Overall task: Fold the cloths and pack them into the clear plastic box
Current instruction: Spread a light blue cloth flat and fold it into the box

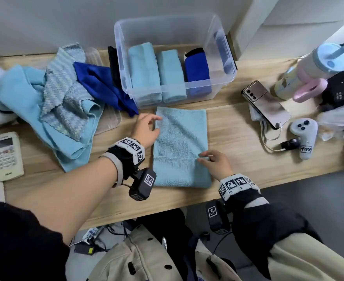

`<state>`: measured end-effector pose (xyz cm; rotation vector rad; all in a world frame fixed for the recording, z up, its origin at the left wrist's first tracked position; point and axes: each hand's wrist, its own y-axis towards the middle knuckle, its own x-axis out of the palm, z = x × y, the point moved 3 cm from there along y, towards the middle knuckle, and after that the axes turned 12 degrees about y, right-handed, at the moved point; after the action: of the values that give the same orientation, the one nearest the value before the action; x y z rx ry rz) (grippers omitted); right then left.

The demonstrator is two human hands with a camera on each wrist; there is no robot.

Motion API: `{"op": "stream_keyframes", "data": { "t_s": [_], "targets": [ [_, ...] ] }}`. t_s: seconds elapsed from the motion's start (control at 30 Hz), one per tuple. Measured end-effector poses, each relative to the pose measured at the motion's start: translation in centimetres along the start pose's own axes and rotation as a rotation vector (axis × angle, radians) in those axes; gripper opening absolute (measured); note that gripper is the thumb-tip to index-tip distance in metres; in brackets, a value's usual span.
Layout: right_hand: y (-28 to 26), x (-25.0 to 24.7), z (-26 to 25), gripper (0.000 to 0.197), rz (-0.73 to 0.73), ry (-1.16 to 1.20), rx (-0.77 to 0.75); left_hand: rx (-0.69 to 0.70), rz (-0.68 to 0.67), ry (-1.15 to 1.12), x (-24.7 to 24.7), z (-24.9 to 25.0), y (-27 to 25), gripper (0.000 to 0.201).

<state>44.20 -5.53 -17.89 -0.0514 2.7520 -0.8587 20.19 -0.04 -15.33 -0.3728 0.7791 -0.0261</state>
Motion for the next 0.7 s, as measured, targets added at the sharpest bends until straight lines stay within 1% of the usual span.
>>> {"op": "stream_keyframes", "data": {
  "t_s": [0.1, 0.17, 0.23, 0.3, 0.33, 0.4, 0.47, 0.5, 0.53, 0.6, 0.63, 0.67, 0.7],
  "targets": [
    [-0.1, -0.1, 0.1, 0.02, -0.052, -0.061, 0.05, 0.056, -0.183, -0.074, 0.7, -0.6, -2.0, 0.021],
    [-0.3, -0.1, 0.1, 0.021, -0.102, -0.084, 0.078, 0.104, -0.272, -0.026, 1.0, -0.4, -2.9, 0.017],
    [-0.8, 0.0, -0.1, 0.017, -0.139, 0.004, 0.103, 0.143, -0.352, 0.035, 1.0, 0.3, -3.6, 0.026],
    [-1.2, 0.0, 0.0, 0.032, -0.165, 0.096, 0.121, 0.161, -0.46, 0.055, 1.3, 1.4, -4.4, 0.041],
    [-1.4, 0.0, 0.0, 0.035, -0.181, 0.13, 0.128, 0.153, -0.517, 0.058, 1.7, 1.7, -4.8, 0.047],
    [-1.9, 0.1, -0.1, 0.033, -0.207, 0.202, 0.146, 0.11, -0.6, 0.055, 2.5, 1.9, -5.3, 0.058],
    [-2.4, 0.2, -0.3, 0.029, -0.245, 0.254, 0.163, 0.066, -0.634, 0.099, 3.0, 1.3, -5.6, 0.061],
    [-2.6, 0.1, -0.3, 0.028, -0.256, 0.269, 0.172, 0.06, -0.648, 0.159, 3.0, 0.9, -5.7, 0.057],
    [-2.6, 0.1, -0.1, 0.029, -0.259, 0.274, 0.189, 0.06, -0.665, 0.222, 3.0, 0.5, -5.9, 0.049],
    [-3.0, -0.1, 0.5, 0.035, -0.245, 0.253, 0.216, 0.057, -0.695, 0.286, 2.9, -0.5, -6.6, 0.025],
    [-3.0, -0.2, 0.9, 0.037, -0.233, 0.212, 0.228, 0.048, -0.711, 0.288, 2.9, -0.9, -7.0, 0.019],
    [-3.2, -0.2, 1.3, 0.036, -0.226, 0.151, 0.237, 0.033, -0.72, 0.289, 2.9, -1.6, -7.3, 0.02],
    [-3.5, -0.2, 1.6, 0.03, -0.228, 0.082, 0.246, 0.022, -0.721, 0.29, 2.9, -2.1, -7.6, 0.022]
  ]
}}
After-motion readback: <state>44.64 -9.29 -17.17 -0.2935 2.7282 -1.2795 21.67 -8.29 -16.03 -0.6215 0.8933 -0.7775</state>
